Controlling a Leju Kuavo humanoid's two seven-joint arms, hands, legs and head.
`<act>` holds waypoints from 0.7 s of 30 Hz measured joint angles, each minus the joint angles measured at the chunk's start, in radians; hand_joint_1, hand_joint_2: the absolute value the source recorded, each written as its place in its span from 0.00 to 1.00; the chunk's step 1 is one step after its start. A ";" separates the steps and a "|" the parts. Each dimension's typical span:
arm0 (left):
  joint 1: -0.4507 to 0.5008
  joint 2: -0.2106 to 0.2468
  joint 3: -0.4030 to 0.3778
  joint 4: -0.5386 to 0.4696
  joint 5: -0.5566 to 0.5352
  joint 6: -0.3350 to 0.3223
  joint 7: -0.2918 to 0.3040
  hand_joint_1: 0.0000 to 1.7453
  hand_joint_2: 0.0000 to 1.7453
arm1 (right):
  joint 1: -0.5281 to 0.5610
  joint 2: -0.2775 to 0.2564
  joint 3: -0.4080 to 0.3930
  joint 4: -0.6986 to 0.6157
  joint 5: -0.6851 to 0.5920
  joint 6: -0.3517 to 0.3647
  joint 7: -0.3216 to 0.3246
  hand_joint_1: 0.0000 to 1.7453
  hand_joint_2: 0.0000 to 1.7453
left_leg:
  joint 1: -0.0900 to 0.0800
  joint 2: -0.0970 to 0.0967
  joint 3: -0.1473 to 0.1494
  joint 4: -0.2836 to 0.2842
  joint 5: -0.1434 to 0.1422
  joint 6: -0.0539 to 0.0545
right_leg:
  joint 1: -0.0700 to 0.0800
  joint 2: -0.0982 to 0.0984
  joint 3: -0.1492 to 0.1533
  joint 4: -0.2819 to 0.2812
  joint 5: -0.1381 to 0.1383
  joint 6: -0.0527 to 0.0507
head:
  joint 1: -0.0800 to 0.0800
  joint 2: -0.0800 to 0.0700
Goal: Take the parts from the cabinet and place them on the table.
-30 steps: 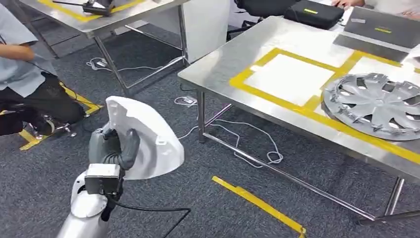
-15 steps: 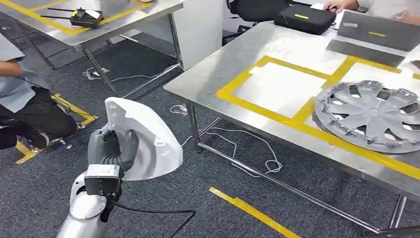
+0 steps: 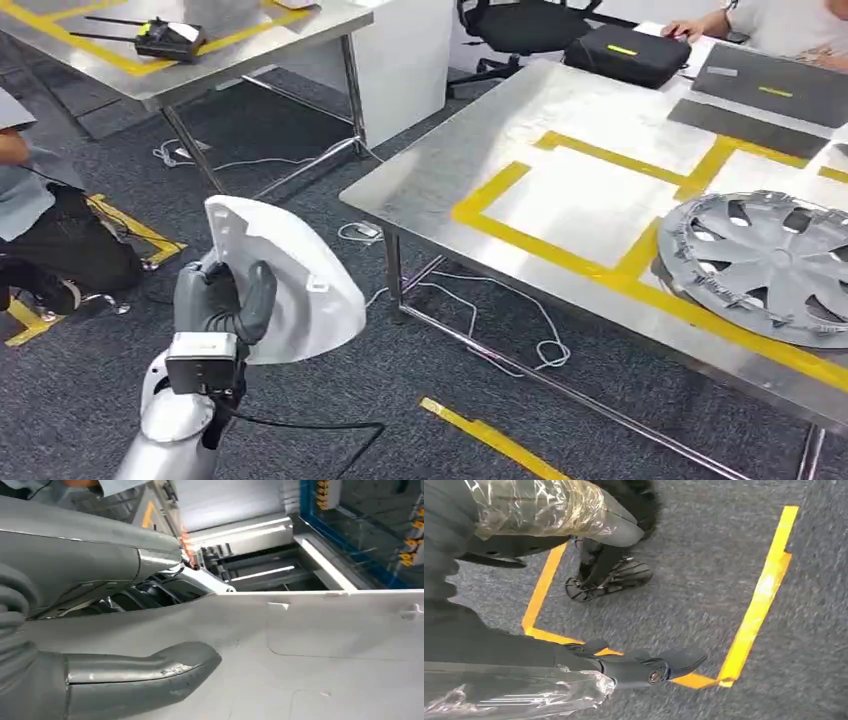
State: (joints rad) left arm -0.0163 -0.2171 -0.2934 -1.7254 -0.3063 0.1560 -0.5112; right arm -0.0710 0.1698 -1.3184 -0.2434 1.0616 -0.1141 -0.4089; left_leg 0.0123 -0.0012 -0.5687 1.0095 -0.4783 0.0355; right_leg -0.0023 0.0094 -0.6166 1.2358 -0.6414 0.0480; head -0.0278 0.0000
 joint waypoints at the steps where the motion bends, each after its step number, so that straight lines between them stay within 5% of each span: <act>1: 0.001 0.000 0.000 0.000 0.000 0.000 0.000 1.00 1.00 | 0.003 0.000 0.000 0.000 0.000 0.000 0.000 0.00 1.00 | 0.000 -0.001 0.007 0.000 -0.008 0.000 | -0.001 0.000 -0.039 0.039 -0.027 0.002 | 0.000 0.000; 3: 0.003 0.000 0.000 0.000 0.000 0.000 0.000 1.00 1.00 | 0.006 0.000 0.000 0.000 0.000 0.000 0.000 0.00 1.00 | -0.001 -0.004 0.031 0.000 -0.028 -0.002 | -0.001 0.000 -0.067 0.007 -0.010 0.004 | 0.001 0.000; 5: 0.003 0.000 0.000 0.000 0.000 0.000 0.000 1.00 1.00 | 0.007 0.000 0.000 0.000 0.000 0.000 0.000 0.00 1.00 | -0.003 -0.003 0.065 -0.001 -0.052 -0.006 | 0.000 -0.001 -0.036 -0.136 0.098 -0.008 | 0.001 0.000; 6: 0.003 -0.001 0.000 0.000 0.000 0.000 0.000 1.00 1.00 | 0.008 0.000 0.000 0.000 0.000 0.000 0.000 0.00 1.00 | -0.002 -0.002 0.071 -0.006 -0.063 -0.009 | 0.003 -0.002 -0.022 -0.210 0.185 -0.022 | 0.000 0.000; 9: 0.003 -0.002 0.000 0.002 0.000 0.000 0.000 1.00 1.00 | 0.007 -0.002 0.000 0.000 0.000 0.000 0.000 0.00 1.00 | -0.001 -0.007 0.112 -0.018 -0.080 -0.030 | 0.018 -0.005 0.003 -0.226 0.177 -0.040 | 0.005 0.000; 12: 0.001 -0.002 0.000 0.001 0.000 0.000 -0.001 1.00 1.00 | 0.004 -0.003 0.000 0.000 0.000 0.000 -0.001 0.00 1.00 | -0.001 -0.006 0.102 0.053 -0.068 -0.044 | 0.009 -0.004 0.049 -0.243 0.171 -0.058 | 0.002 0.000; 15: 0.000 0.001 0.001 0.001 0.001 0.000 -0.002 1.00 1.00 | 0.003 -0.003 0.000 0.000 0.002 0.001 -0.002 0.00 1.00 | 0.000 -0.005 -0.021 0.232 -0.138 -0.056 | 0.007 -0.001 0.075 -0.243 0.149 -0.069 | -0.003 0.000; 17: 0.002 0.003 0.002 0.001 0.002 0.001 -0.002 1.00 1.00 | 0.005 -0.003 0.000 0.000 0.003 0.000 -0.002 0.00 1.00 | -0.001 -0.005 -0.090 0.279 -0.190 -0.057 | 0.007 0.003 0.095 -0.243 0.127 -0.068 | -0.003 0.000; 18: 0.002 0.004 0.002 0.001 0.003 -0.002 -0.002 1.00 1.00 | 0.006 -0.003 0.000 0.000 0.003 0.000 -0.002 0.00 1.00 | -0.002 -0.005 -0.102 0.260 -0.179 -0.055 | 0.007 0.005 0.111 -0.243 0.116 -0.066 | -0.003 0.000; 19: 0.003 0.004 0.002 0.001 0.003 -0.006 -0.002 1.00 1.00 | 0.007 -0.003 0.000 0.000 0.003 0.000 -0.002 0.00 1.00 | -0.004 -0.005 -0.100 0.212 -0.139 -0.049 | 0.007 0.007 0.130 -0.245 0.103 -0.065 | -0.003 0.000; 21: 0.004 0.006 0.002 0.001 0.004 -0.012 -0.002 1.00 1.00 | 0.006 -0.003 0.000 0.000 0.004 0.000 -0.002 0.00 1.00 | -0.013 -0.005 -0.082 0.080 0.006 -0.033 | 0.006 0.007 0.152 -0.257 0.083 -0.061 | -0.003 0.000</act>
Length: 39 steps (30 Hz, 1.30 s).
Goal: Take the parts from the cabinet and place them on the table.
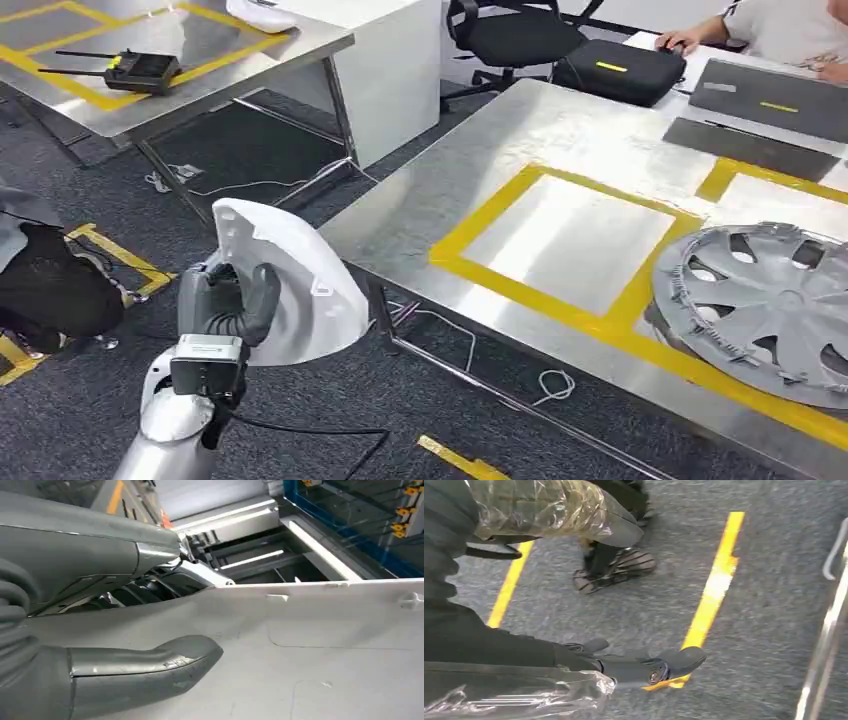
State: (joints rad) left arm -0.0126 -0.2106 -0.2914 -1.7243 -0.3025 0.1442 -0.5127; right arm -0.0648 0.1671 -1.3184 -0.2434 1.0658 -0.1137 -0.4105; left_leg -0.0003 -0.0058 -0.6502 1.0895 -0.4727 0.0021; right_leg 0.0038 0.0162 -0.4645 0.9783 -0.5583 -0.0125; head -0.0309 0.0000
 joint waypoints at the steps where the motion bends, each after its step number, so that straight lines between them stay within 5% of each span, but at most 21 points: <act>1: 0.001 0.002 0.000 0.001 0.002 0.000 0.000 1.00 1.00 | 0.000 0.003 0.000 0.002 0.000 0.000 0.000 0.00 1.00 | -0.010 0.002 -0.010 -0.048 0.049 0.008 | 0.001 0.002 0.019 -0.001 -0.008 0.008 | 0.002 0.000; 2: 0.002 0.002 0.000 0.001 0.005 0.000 0.000 1.00 1.00 | -0.002 0.003 0.000 0.001 -0.001 0.000 0.002 0.00 1.00 | -0.013 -0.007 -0.008 -0.062 0.031 0.015 | 0.002 0.007 0.024 -0.008 -0.018 0.017 | -0.004 0.000; 6: -0.004 -0.005 0.004 0.001 0.013 0.016 0.006 1.00 1.00 | -0.006 0.000 0.000 0.000 -0.001 0.000 0.002 0.00 1.00 | -0.002 -0.004 0.026 -0.088 0.073 0.022 | 0.005 0.004 0.061 -0.020 -0.046 0.031 | -0.005 0.000; 7: -0.005 -0.009 0.004 0.001 0.017 0.021 0.007 1.00 1.00 | -0.008 0.000 0.000 0.000 -0.002 0.000 0.002 0.00 1.00 | -0.001 -0.003 0.029 -0.088 0.067 0.029 | 0.004 -0.005 0.039 0.021 -0.067 0.040 | 0.005 0.000; 10: -0.005 -0.014 0.005 0.005 0.038 0.022 0.026 1.00 1.00 | -0.007 0.000 0.000 0.000 -0.009 0.002 0.006 0.00 1.00 | 0.000 0.000 0.031 -0.088 0.050 0.036 | -0.008 -0.006 -0.129 0.270 -0.154 0.058 | 0.005 0.000; 12: -0.004 -0.015 0.005 0.012 0.042 0.025 0.029 1.00 1.00 | -0.003 0.000 0.000 0.000 -0.011 0.003 0.010 0.00 1.00 | 0.003 0.000 0.043 -0.088 0.037 0.032 | -0.015 -0.007 -0.182 0.295 -0.113 0.064 | 0.005 0.000; 15: -0.005 -0.018 0.005 0.020 0.044 0.034 0.037 1.00 1.00 | -0.004 0.000 0.000 0.000 -0.012 0.003 0.013 0.00 1.00 | 0.009 0.011 0.082 -0.087 0.008 0.016 | -0.022 -0.039 -0.126 0.066 0.080 0.072 | 0.005 0.000; 16: -0.005 -0.018 0.005 0.023 0.044 0.035 0.038 1.00 1.00 | -0.004 0.003 0.000 0.002 -0.012 0.005 0.013 0.00 1.00 | 0.000 0.014 0.084 -0.087 0.002 0.008 | -0.014 -0.073 -0.117 0.052 0.077 0.075 | 0.007 0.000; 18: -0.005 -0.018 0.006 0.026 0.044 0.036 0.041 1.00 1.00 | -0.009 0.004 0.000 0.002 -0.013 0.005 0.015 0.00 1.00 | -0.005 0.022 0.084 -0.084 0.001 0.001 | -0.014 -0.066 -0.114 0.034 0.074 0.048 | 0.006 0.000; 20: -0.007 -0.020 0.006 0.027 0.044 0.036 0.040 1.00 1.00 | -0.006 0.004 0.000 0.002 -0.013 0.005 0.015 0.00 1.00 | -0.003 0.040 0.089 -0.086 -0.004 -0.002 | -0.013 -0.047 -0.114 0.033 0.072 0.039 | 0.000 0.000; 22: -0.010 -0.022 0.006 0.027 0.044 0.036 0.039 1.00 1.00 | -0.007 0.004 0.000 0.002 -0.013 0.005 0.014 0.00 1.00 | 0.002 0.025 0.081 -0.049 -0.036 -0.013 | -0.016 -0.033 -0.101 0.029 0.070 0.023 | -0.007 0.000; 25: -0.009 -0.020 0.007 0.031 0.044 0.036 0.039 1.00 1.00 | -0.008 0.004 0.000 0.002 -0.013 0.005 0.014 0.00 1.00 | 0.003 0.018 -0.036 0.176 -0.124 -0.017 | -0.012 -0.011 -0.091 0.028 0.061 0.009 | -0.009 0.000; 26: -0.009 -0.019 0.008 0.032 0.044 0.036 0.039 1.00 1.00 | -0.007 0.004 0.000 0.002 -0.013 0.005 0.014 0.00 1.00 | 0.002 0.018 -0.072 0.229 -0.130 -0.015 | -0.009 -0.001 -0.087 0.029 0.059 0.006 | -0.009 0.000; 28: -0.009 -0.020 0.008 0.034 0.044 0.036 0.039 1.00 1.00 | -0.006 0.004 -0.001 0.002 -0.013 0.005 0.014 0.00 1.00 | 0.000 0.016 -0.070 0.189 -0.069 -0.001 | -0.002 0.019 -0.079 0.028 0.055 0.002 | -0.009 0.000; 30: -0.010 -0.020 0.008 0.034 0.044 0.036 0.039 1.00 1.00 | -0.007 0.004 -0.001 0.002 -0.013 0.005 0.014 0.00 1.00 | -0.015 -0.006 -0.009 0.031 0.036 0.031 | 0.006 0.038 -0.069 0.025 0.052 0.001 | -0.009 0.000; 31: -0.011 -0.021 0.008 0.034 0.044 0.037 0.039 1.00 1.00 | -0.007 0.006 -0.001 0.002 -0.013 0.005 0.014 0.00 1.00 | -0.026 -0.043 0.016 -0.038 0.063 0.056 | -0.001 0.046 -0.068 0.022 0.051 0.000 | -0.007 0.000; 32: -0.010 -0.021 0.008 0.034 0.044 0.037 0.040 1.00 1.00 | -0.011 0.011 -0.001 0.004 -0.013 0.006 0.014 0.00 1.00 | -0.025 -0.051 0.028 -0.054 0.056 0.071 | 0.010 0.054 -0.071 0.024 0.047 0.006 | -0.003 0.000; 35: -0.013 -0.024 0.008 0.034 0.043 0.038 0.040 1.00 1.00 | -0.005 0.010 -0.001 0.004 -0.014 0.006 0.015 0.00 1.00 | -0.029 -0.038 0.040 -0.083 0.041 0.074 | -0.001 0.068 -0.075 0.013 0.049 0.018 | -0.010 0.000; 36: -0.013 -0.027 0.007 0.034 0.043 0.038 0.040 1.00 1.00 | -0.005 0.008 -0.001 0.003 -0.014 0.005 0.015 0.00 1.00 | -0.012 -0.027 0.055 -0.113 0.050 0.066 | 0.007 0.068 -0.077 0.012 0.045 0.022 | -0.010 0.000; 37: -0.013 -0.029 0.006 0.035 0.043 0.038 0.040 1.00 1.00 | -0.005 0.006 -0.001 0.003 -0.014 0.005 0.014 0.00 1.00 | -0.011 -0.018 0.067 -0.123 0.053 0.055 | 0.007 0.038 -0.083 0.030 0.033 0.028 | -0.008 0.000; 39: -0.014 -0.030 0.006 0.035 0.043 0.038 0.040 1.00 1.00 | -0.010 0.006 -0.001 0.003 -0.014 0.005 0.014 0.00 1.00 | -0.007 -0.003 0.071 -0.126 0.047 0.053 | -0.002 0.006 -0.152 0.153 -0.029 0.042 | 0.001 0.000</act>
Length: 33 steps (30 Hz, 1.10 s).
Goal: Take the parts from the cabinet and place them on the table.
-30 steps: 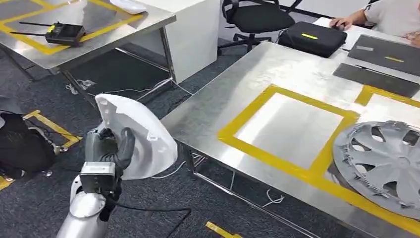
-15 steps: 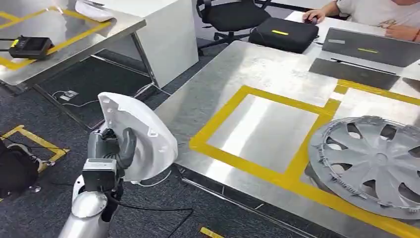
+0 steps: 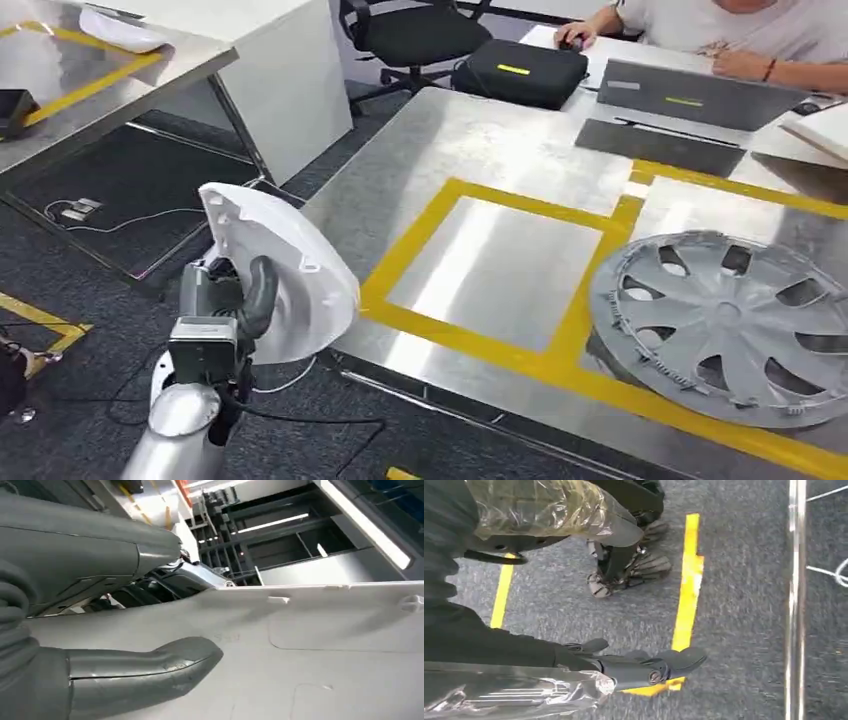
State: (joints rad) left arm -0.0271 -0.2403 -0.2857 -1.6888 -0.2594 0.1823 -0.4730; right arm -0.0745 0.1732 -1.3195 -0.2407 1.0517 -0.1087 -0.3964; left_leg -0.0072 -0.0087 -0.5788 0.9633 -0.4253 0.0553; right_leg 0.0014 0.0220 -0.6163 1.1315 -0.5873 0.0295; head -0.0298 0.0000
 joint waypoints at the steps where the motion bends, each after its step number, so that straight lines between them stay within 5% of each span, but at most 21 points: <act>1: 0.003 0.001 0.001 0.002 -0.001 0.001 0.001 1.00 1.00 | -0.001 -0.001 0.000 0.000 0.000 0.000 0.000 0.00 1.00 | 0.000 0.011 0.003 0.000 -0.004 -0.005 | -0.006 -0.007 -0.045 0.076 -0.029 0.008 | 0.000 0.000; 3: 0.004 0.002 0.000 0.005 -0.002 0.006 0.002 1.00 1.00 | 0.002 -0.002 0.000 0.000 0.000 0.000 0.000 0.00 1.00 | 0.005 0.027 0.006 0.000 -0.011 -0.012 | -0.015 -0.013 -0.097 0.144 -0.027 0.023 | 0.000 0.000; 4: 0.004 0.002 0.000 0.006 -0.003 0.010 0.002 1.00 1.00 | 0.005 -0.002 -0.001 0.000 0.000 0.000 0.000 0.00 1.00 | 0.010 0.035 0.012 0.001 -0.016 -0.019 | -0.019 -0.017 -0.085 0.105 0.015 0.032 | -0.001 0.000; 6: 0.004 0.002 0.000 0.006 -0.005 0.015 0.003 1.00 1.00 | 0.006 -0.005 -0.001 0.000 0.000 -0.001 0.000 0.00 1.00 | 0.021 0.050 0.029 0.002 -0.030 -0.034 | -0.030 -0.038 -0.013 -0.056 0.119 0.049 | -0.001 0.000; 7: 0.003 0.002 0.000 0.006 -0.008 0.016 0.003 1.00 1.00 | 0.006 -0.005 -0.001 0.000 0.000 -0.001 0.000 0.00 1.00 | 0.018 0.058 0.037 0.004 -0.039 -0.047 | -0.033 -0.080 0.016 -0.122 0.139 0.066 | 0.002 0.000; 8: 0.003 0.002 0.000 0.006 -0.010 0.017 0.003 1.00 1.00 | 0.002 0.003 -0.001 0.003 0.000 0.000 -0.001 0.00 1.00 | 0.012 0.063 0.035 0.015 -0.046 -0.055 | -0.022 -0.090 0.033 -0.136 0.129 0.060 | 0.014 0.000; 9: 0.003 0.002 0.000 0.006 -0.011 0.018 0.003 1.00 1.00 | -0.003 0.002 -0.001 0.003 0.000 0.000 -0.001 0.00 1.00 | 0.010 0.065 0.033 0.021 -0.047 -0.057 | -0.026 -0.086 0.030 -0.136 0.125 0.039 | 0.015 0.000; 10: 0.003 0.002 0.000 0.006 -0.011 0.018 0.003 1.00 1.00 | -0.004 0.002 -0.001 0.003 0.000 0.000 0.000 0.00 1.00 | 0.007 0.065 0.033 0.019 -0.046 -0.058 | -0.025 -0.081 0.026 -0.128 0.124 0.029 | 0.010 0.000; 11: 0.003 0.002 0.000 0.006 -0.014 0.019 0.003 1.00 1.00 | -0.004 0.001 -0.001 0.003 0.000 -0.001 -0.002 0.00 1.00 | 0.008 0.069 0.037 0.020 -0.051 -0.058 | -0.027 -0.073 0.023 -0.126 0.122 0.022 | -0.002 0.000; 13: 0.002 0.002 -0.001 0.006 -0.019 0.023 0.003 1.00 1.00 | -0.001 0.001 -0.002 0.003 -0.001 -0.002 -0.002 0.00 1.00 | 0.012 0.081 0.044 0.020 -0.062 -0.065 | -0.030 -0.050 0.027 -0.123 0.118 0.012 | 0.000 0.000; 14: 0.000 0.002 -0.001 0.006 -0.021 0.026 0.003 1.00 1.00 | 0.001 0.001 -0.002 0.003 -0.001 -0.002 -0.002 0.00 1.00 | 0.015 0.062 0.044 0.035 -0.079 -0.070 | -0.029 -0.044 0.030 -0.125 0.115 0.003 | -0.004 0.000; 16: -0.002 0.003 -0.001 0.006 -0.024 0.031 0.003 1.00 1.00 | -0.001 0.001 -0.002 0.003 -0.001 -0.003 -0.004 0.00 1.00 | 0.017 0.030 -0.017 0.164 -0.143 -0.072 | -0.028 -0.030 0.035 -0.125 0.112 -0.006 | -0.010 0.000; 18: 0.000 0.005 -0.001 0.007 -0.025 0.034 0.003 1.00 1.00 | -0.001 0.000 -0.002 0.003 -0.003 -0.002 -0.005 0.00 1.00 | 0.015 0.024 -0.104 0.317 -0.194 -0.068 | -0.021 -0.018 0.039 -0.125 0.108 -0.012 | -0.011 0.000; 20: 0.001 0.006 0.000 0.007 -0.026 0.043 0.004 1.00 1.00 | 0.001 -0.001 -0.002 0.003 -0.005 0.000 -0.005 0.00 1.00 | 0.008 0.022 -0.130 0.332 -0.161 -0.050 | -0.009 -0.008 0.047 -0.126 0.102 -0.020 | -0.012 0.000; 22: 0.001 0.004 0.000 0.007 -0.016 0.065 0.005 1.00 1.00 | 0.001 -0.001 -0.003 0.003 -0.007 -0.003 -0.003 0.00 1.00 | -0.012 0.017 -0.086 0.209 -0.059 -0.007 | 0.007 0.000 0.062 -0.131 0.098 -0.027 | -0.013 0.000; 23: 0.001 0.001 0.001 0.007 -0.010 0.073 0.005 1.00 1.00 | 0.000 0.000 -0.003 0.003 -0.008 -0.004 -0.002 0.00 1.00 | -0.031 0.007 -0.054 0.122 -0.009 0.026 | 0.011 0.003 0.070 -0.137 0.097 -0.029 | -0.011 0.000; 24: 0.001 -0.001 0.002 0.007 -0.004 0.080 0.006 1.00 1.00 | 0.000 0.011 -0.003 0.007 -0.008 -0.004 -0.002 0.00 1.00 | -0.049 0.001 -0.036 0.081 0.002 0.057 | 0.016 0.003 0.070 -0.138 0.096 -0.028 | 0.000 0.000; 28: 0.001 -0.006 0.005 0.007 0.008 0.103 0.006 1.00 1.00 | 0.000 0.007 -0.003 0.005 -0.008 -0.006 -0.001 0.00 1.00 | -0.040 0.006 -0.019 0.032 -0.012 0.054 | 0.020 0.001 0.063 -0.138 0.090 -0.024 | -0.001 0.000; 29: 0.001 -0.009 0.005 0.007 0.008 0.104 0.006 1.00 1.00 | -0.001 0.003 -0.003 0.003 -0.008 -0.006 -0.001 0.00 1.00 | -0.026 0.010 -0.008 0.010 -0.006 0.035 | 0.022 0.000 0.051 -0.130 0.079 -0.023 | -0.005 0.000; 30: 0.000 -0.009 0.006 0.007 0.008 0.105 0.006 1.00 1.00 | -0.001 0.002 -0.003 0.003 -0.008 -0.006 -0.003 0.00 1.00 | -0.025 0.009 -0.004 0.007 -0.005 0.030 | 0.022 -0.004 0.041 -0.101 0.057 -0.012 | 0.002 0.000; 33: 0.003 -0.009 0.009 0.008 0.008 0.109 0.008 1.00 1.00 | -0.002 -0.002 -0.003 0.003 -0.008 -0.006 -0.005 0.00 1.00 | -0.022 0.011 -0.004 0.007 -0.007 0.027 | 0.003 -0.010 -0.068 0.122 -0.042 0.011 | 0.001 0.000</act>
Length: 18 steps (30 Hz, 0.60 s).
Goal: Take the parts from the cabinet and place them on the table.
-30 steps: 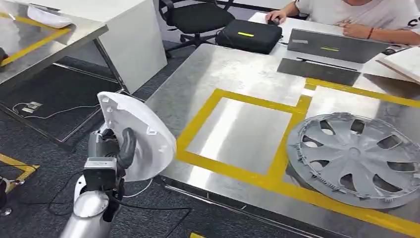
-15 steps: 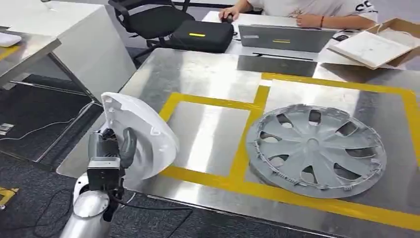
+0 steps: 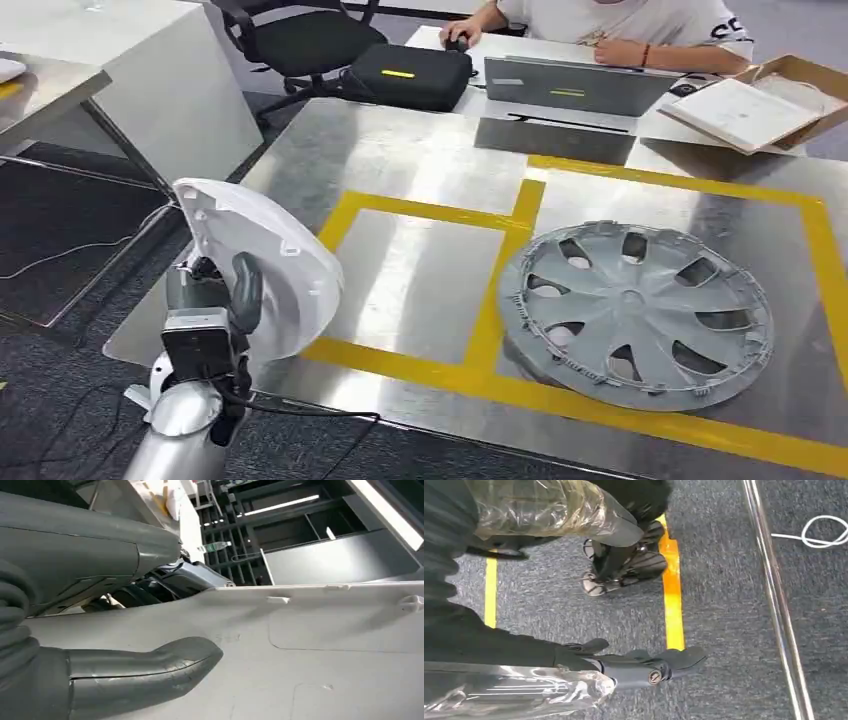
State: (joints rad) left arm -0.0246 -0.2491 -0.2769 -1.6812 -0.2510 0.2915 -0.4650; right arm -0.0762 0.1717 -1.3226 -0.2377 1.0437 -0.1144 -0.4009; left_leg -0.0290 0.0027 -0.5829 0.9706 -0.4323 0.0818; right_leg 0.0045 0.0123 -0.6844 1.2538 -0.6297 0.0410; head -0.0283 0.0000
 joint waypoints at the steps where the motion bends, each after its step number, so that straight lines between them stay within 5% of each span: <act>1: 0.001 0.000 0.001 0.001 0.000 0.003 0.002 1.00 1.00 | 0.002 0.000 0.000 0.000 0.000 0.000 -0.001 0.00 1.00 | 0.002 0.000 0.001 0.001 -0.001 -0.003 | -0.005 -0.002 -0.024 0.044 -0.005 0.007 | 0.003 0.000; 3: 0.001 0.000 0.002 0.002 0.000 0.010 0.003 1.00 1.00 | 0.003 -0.003 0.000 0.000 0.000 -0.002 -0.003 0.00 1.00 | 0.007 0.000 0.004 0.005 -0.007 -0.013 | -0.015 -0.004 -0.005 -0.008 0.053 0.020 | 0.002 0.000; 5: 0.001 0.000 0.002 0.002 0.000 0.014 0.003 1.00 1.00 | 0.001 -0.004 0.000 0.000 0.001 -0.005 -0.008 0.00 1.00 | 0.014 0.000 0.008 0.018 -0.017 -0.028 | -0.024 -0.011 0.079 -0.182 0.149 0.032 | 0.002 0.000; 6: 0.001 0.000 0.003 0.002 0.000 0.014 0.003 1.00 1.00 | -0.001 -0.003 0.000 0.000 0.001 -0.005 -0.009 0.00 1.00 | 0.014 0.000 0.007 0.023 -0.022 -0.037 | -0.024 -0.014 0.102 -0.225 0.138 0.035 | 0.003 0.000; 8: -0.001 0.000 0.005 0.002 0.000 0.014 0.005 1.00 1.00 | -0.005 -0.003 0.000 0.000 0.001 -0.005 -0.010 0.00 1.00 | 0.006 0.000 -0.004 0.036 -0.023 -0.048 | -0.021 -0.010 0.111 -0.240 0.138 0.004 | 0.000 0.000; 12: -0.001 0.001 0.005 0.002 0.000 0.017 0.005 1.00 1.00 | -0.001 -0.002 0.000 0.000 0.001 -0.007 -0.011 0.00 1.00 | 0.009 -0.001 -0.009 0.059 -0.046 -0.064 | -0.025 -0.009 0.115 -0.243 0.143 -0.016 | -0.002 0.000; 16: -0.001 0.002 0.006 0.003 0.000 0.030 0.005 1.00 1.00 | -0.003 -0.003 0.000 0.000 0.001 -0.011 -0.013 0.00 1.00 | 0.025 -0.001 -0.130 0.331 -0.177 -0.085 | -0.025 -0.010 0.112 -0.243 0.144 -0.026 | -0.015 0.000; 18: 0.000 0.002 0.007 0.004 0.000 0.033 0.005 1.00 1.00 | -0.002 -0.003 0.000 0.000 0.000 -0.012 -0.013 0.00 1.00 | 0.029 -0.001 -0.125 0.319 -0.142 -0.084 | -0.027 -0.009 0.113 -0.243 0.144 -0.026 | -0.015 0.000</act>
State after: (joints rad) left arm -0.0245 -0.2468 -0.2701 -1.6770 -0.2510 0.3242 -0.4597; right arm -0.0784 0.1690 -1.3226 -0.2373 1.0441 -0.1263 -0.4139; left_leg -0.0001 0.0016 -0.7076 1.2900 -0.5743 -0.0026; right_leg -0.0224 0.0034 -0.5717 1.0112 -0.4859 0.0146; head -0.0435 0.0000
